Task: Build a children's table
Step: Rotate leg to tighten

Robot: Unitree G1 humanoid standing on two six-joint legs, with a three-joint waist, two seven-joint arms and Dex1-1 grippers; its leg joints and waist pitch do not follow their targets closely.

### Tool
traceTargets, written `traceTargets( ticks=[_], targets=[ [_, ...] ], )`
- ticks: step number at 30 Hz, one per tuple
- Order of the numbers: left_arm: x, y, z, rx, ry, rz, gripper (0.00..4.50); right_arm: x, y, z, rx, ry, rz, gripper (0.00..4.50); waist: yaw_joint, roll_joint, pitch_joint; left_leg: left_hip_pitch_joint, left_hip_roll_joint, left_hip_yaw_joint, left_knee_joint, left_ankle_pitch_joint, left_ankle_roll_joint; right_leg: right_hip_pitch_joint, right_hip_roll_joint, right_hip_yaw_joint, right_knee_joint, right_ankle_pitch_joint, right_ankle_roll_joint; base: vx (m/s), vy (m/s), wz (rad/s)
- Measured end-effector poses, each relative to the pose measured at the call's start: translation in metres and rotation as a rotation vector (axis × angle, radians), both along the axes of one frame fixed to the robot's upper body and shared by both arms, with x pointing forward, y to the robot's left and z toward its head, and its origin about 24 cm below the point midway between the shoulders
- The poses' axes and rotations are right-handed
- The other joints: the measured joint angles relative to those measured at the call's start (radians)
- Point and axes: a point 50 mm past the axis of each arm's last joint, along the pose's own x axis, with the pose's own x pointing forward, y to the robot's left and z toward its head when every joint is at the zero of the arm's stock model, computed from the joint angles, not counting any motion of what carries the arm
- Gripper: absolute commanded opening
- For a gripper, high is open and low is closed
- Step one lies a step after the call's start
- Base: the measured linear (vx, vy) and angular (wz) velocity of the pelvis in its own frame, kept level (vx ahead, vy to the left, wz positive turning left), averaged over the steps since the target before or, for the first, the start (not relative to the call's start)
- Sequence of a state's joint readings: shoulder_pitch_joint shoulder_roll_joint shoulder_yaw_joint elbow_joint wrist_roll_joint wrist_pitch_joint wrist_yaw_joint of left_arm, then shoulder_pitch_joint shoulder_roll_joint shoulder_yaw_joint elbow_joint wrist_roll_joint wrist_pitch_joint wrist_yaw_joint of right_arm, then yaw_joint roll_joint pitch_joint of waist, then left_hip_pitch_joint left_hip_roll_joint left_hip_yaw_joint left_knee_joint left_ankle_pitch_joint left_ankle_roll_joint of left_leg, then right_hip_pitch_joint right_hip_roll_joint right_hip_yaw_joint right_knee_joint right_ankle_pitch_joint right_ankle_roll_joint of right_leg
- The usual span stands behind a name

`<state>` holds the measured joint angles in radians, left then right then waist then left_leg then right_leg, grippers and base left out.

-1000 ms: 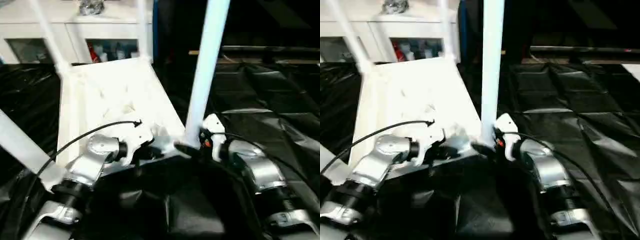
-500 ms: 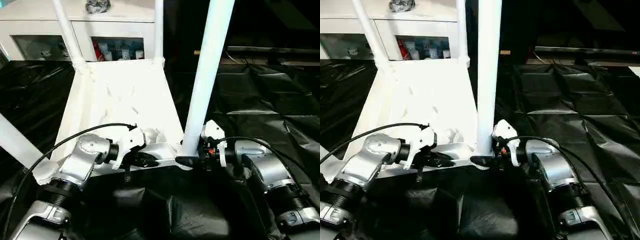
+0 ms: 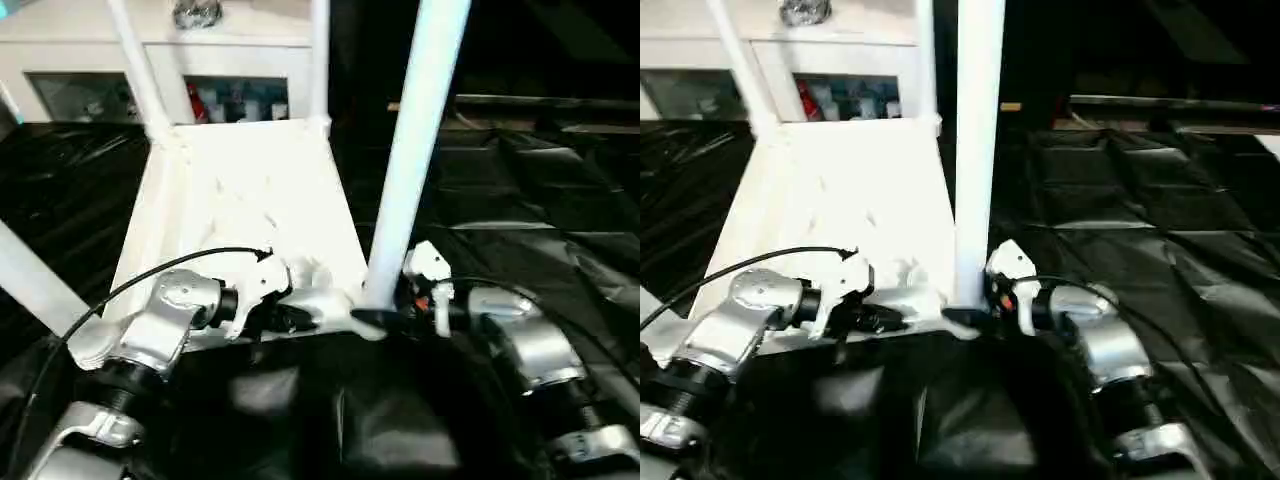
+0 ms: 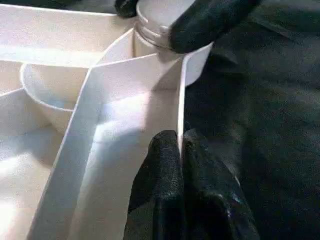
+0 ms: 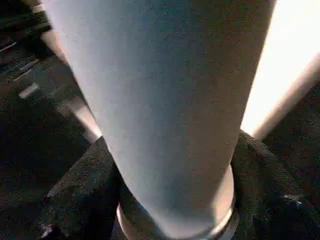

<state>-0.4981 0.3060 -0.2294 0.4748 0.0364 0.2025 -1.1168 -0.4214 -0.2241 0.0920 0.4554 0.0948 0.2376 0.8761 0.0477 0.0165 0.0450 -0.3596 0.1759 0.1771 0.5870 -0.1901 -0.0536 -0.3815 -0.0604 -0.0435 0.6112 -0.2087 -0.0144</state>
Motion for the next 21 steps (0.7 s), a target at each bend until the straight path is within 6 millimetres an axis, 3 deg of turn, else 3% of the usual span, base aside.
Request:
traceTargets(
  ticks=[5,8,11,16,21],
  targets=[
    [0.011,-0.015,-0.002,0.002,-0.012,0.129,0.0,0.015,0.013,-0.003,0.01,0.009,-0.27,2.65,-0.016,-0.001,0.001,0.001,0.0,0.0,0.0,0.0,0.0,0.0,0.0,0.0,-0.001,-0.002,0.004,-0.031,0.002,-0.02],
    [0.015,-0.024,-0.001,-0.002,-0.02,0.172,0.0,0.022,0.015,-0.001,-0.013,-0.005,-0.353,2.65,-0.017,0.0,0.001,0.001,-0.001,0.0,0.0,0.0,0.0,-0.002,-0.001,0.001,-0.002,-0.002,0.004,0.0,0.0,0.0],
    [0.015,-0.026,-0.001,-0.006,-0.019,0.175,0.0,0.022,0.015,-0.002,-0.012,-0.017,-0.358,3.34,-0.016,0.002,0.0,0.001,-0.001,0.0,-0.001,0.0,0.0,-0.002,-0.001,0.001,-0.001,-0.002,0.004,0.0,0.0,0.0],
    [0.012,-0.026,0.001,-0.011,-0.022,0.146,0.0,0.02,0.013,0.001,-0.01,-0.029,-0.312,3.81,-0.015,0.002,0.0,0.0,-0.001,0.0,-0.003,0.0,0.0,-0.002,-0.001,0.001,-0.001,0.003,-0.001,0.0,0.0,0.0],
    [0.006,-0.013,0.003,0.002,-0.025,0.069,0.0,0.011,0.003,0.005,-0.046,-0.035,-0.101,3.93,-0.015,0.001,0.0,0.0,0.0,0.0,-0.005,0.0,0.0,-0.003,0.0,0.0,-0.001,0.001,0.002,0.0,0.0,0.0]
  ],
)
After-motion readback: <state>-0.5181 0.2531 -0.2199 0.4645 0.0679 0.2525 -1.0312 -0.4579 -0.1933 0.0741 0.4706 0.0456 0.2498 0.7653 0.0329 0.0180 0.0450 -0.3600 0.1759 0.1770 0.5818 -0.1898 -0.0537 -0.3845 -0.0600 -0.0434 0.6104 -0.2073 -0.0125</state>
